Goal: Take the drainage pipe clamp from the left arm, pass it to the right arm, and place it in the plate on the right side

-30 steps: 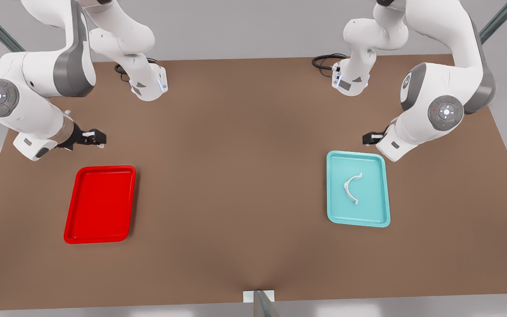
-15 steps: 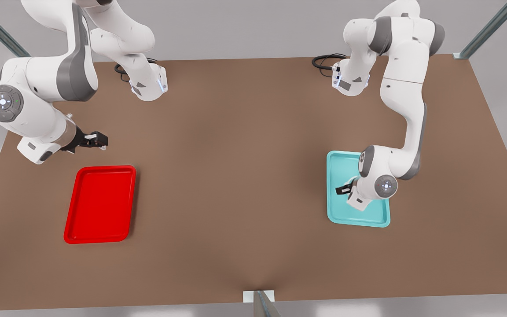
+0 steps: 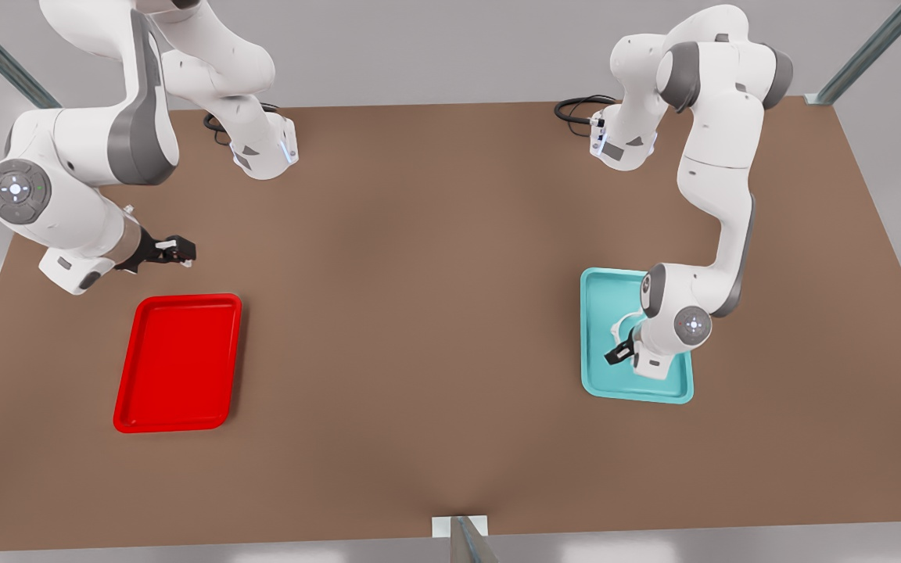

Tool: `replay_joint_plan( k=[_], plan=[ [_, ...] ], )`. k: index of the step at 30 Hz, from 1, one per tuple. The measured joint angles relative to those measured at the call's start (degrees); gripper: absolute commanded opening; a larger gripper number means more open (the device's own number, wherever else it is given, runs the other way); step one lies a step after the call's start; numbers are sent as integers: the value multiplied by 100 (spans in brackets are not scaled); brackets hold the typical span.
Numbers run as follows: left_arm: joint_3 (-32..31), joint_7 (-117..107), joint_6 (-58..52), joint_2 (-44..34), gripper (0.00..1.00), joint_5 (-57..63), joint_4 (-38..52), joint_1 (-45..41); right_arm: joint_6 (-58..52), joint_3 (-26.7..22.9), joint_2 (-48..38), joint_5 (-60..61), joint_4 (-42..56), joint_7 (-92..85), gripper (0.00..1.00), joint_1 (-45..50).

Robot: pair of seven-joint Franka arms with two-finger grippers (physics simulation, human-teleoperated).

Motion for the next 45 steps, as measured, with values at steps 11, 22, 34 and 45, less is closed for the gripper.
replay_joint_plan(
  k=[11,22,34,45],
  plan=[
    [-8,-694,199,-27,62,-31,-124,-14,68,0,0,-3,-80,-61,100,-5],
    [-8,-1076,325,-9,54,-35,-107,-11,111,5,0,-14,-121,-100,100,3],
    [-1,-1296,547,-12,36,-28,-99,7,157,9,-5,-7,-177,-122,100,5],
    [0,-1405,575,32,27,-26,-89,21,194,9,0,-14,-240,-132,100,5]
  ],
)
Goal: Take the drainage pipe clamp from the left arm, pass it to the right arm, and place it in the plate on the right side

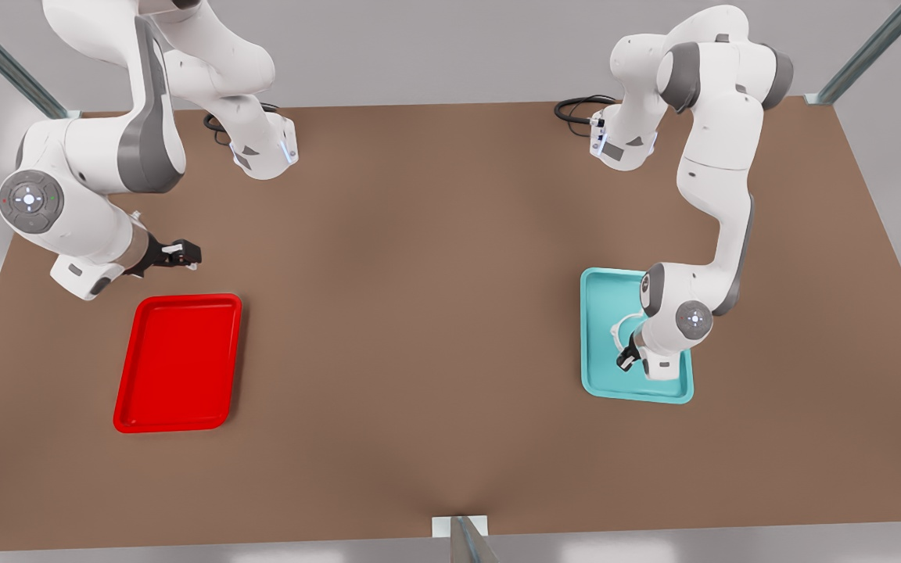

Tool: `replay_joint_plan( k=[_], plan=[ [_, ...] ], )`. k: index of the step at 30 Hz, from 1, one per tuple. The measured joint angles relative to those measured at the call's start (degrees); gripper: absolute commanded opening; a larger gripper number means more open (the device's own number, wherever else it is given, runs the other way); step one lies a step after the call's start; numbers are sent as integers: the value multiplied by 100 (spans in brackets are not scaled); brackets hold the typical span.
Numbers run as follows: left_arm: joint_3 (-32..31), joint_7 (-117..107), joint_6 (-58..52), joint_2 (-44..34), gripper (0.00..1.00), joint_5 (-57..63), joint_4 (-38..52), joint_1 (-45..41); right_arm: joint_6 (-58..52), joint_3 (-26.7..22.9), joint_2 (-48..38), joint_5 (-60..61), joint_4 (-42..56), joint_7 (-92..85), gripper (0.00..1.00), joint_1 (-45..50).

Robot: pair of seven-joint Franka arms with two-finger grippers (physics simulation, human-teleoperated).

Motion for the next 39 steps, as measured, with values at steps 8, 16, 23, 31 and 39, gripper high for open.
replay_joint_plan(
  k=[8,16,23,31,39],
  plan=[
    [0,-71,-7,6,21,15,4,0,19,0,8,0,-8,-5,100,2],
    [1,-153,-21,40,21,42,11,1,24,6,43,-1,-15,-7,100,18],
    [1,-212,-38,26,21,43,10,1,26,8,44,1,-17,-9,100,18],
    [-6,-287,-181,-153,21,12,16,-15,26,9,47,6,-17,-10,100,18],
    [-4,-878,-650,-614,21,11,89,-526,27,9,77,1,-9,-11,100,18]
  ],
)
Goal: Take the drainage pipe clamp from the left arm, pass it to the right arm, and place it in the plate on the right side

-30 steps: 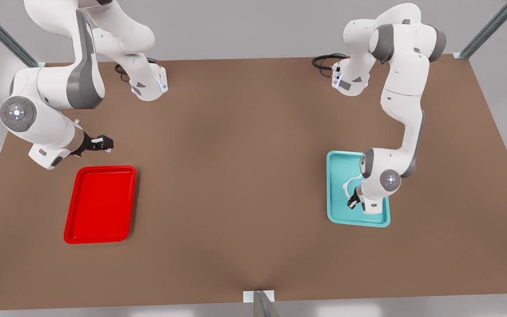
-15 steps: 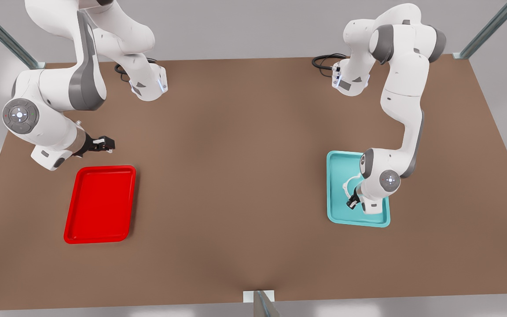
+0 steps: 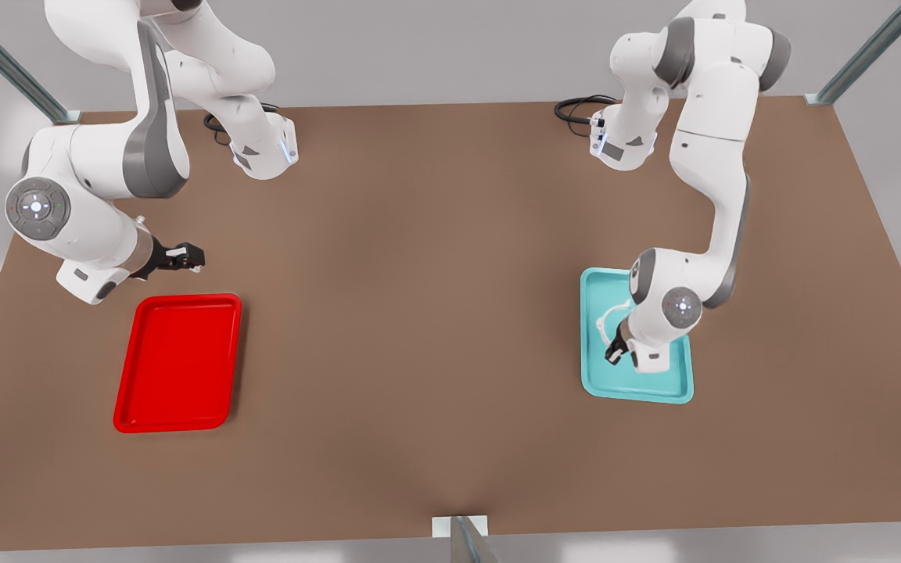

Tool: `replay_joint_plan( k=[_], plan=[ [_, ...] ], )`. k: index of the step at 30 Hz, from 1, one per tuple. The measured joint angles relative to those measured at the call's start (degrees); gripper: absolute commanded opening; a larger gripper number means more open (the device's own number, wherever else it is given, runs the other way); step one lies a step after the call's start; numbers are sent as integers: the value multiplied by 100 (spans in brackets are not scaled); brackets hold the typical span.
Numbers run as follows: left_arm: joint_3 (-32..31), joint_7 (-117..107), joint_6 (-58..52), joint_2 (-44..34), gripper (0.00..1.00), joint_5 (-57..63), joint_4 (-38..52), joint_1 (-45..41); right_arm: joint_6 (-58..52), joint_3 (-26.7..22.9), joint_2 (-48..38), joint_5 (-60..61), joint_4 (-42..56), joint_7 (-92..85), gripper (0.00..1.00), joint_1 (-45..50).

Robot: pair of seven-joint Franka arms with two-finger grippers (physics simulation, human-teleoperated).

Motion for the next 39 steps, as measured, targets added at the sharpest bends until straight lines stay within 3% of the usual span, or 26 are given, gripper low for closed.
replay_joint_plan(
  k=[6,13,19,25,31,39],
  plan=[
    [-175,-1047,-686,536,21,9,1465,-940,11,0,54,-6,0,0,100,24],
    [-634,-2552,-1214,1218,21,9,2763,-1330,10,23,89,-4,-4,-1,100,56],
    [-777,-4107,-1470,1956,21,17,4163,-1689,44,50,848,53,414,13,100,820],
    [-700,-5689,-1510,2078,21,55,4357,-1745,632,215,1273,546,418,8,100,1394],
    [-635,-7174,-1359,2075,21,104,4358,-1746,2087,279,1423,804,-230,-33,100,1903],
    [-651,-8522,-1101,2110,21,136,4354,-1894,3868,305,2114,1061,-206,-46,100,2549]
  ],
)
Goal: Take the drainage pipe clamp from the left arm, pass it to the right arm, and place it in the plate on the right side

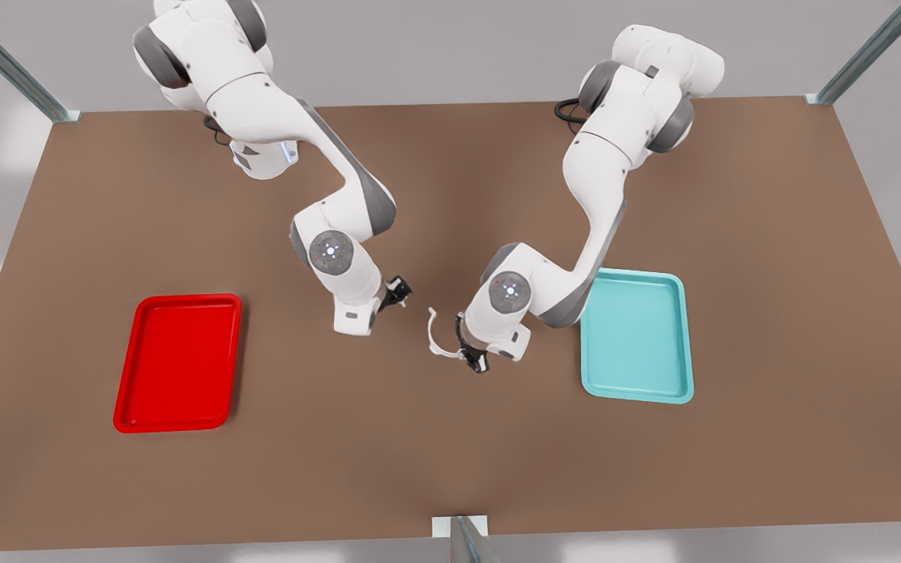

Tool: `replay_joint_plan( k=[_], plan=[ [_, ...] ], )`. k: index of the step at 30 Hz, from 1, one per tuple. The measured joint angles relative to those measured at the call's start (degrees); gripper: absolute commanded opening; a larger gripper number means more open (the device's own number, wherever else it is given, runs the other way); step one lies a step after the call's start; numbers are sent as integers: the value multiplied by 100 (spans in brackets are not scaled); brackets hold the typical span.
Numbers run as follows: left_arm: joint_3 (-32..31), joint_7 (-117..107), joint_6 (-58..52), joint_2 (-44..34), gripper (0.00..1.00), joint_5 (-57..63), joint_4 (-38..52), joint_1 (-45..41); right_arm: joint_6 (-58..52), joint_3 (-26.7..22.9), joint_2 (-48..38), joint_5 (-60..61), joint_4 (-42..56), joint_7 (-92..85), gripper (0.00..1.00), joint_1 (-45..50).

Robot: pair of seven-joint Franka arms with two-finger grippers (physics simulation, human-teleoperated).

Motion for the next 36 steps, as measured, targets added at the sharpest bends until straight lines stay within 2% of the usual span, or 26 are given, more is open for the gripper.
replay_joint_plan(
  k=[8,36],
  plan=[
    [14,-870,86,5,21,-4,3,-14,804,-1,120,86,78,3,100,253],
    [-11,-1857,95,-28,21,-9,-23,-67,1576,-8,888,215,323,21,100,304]
  ],
)
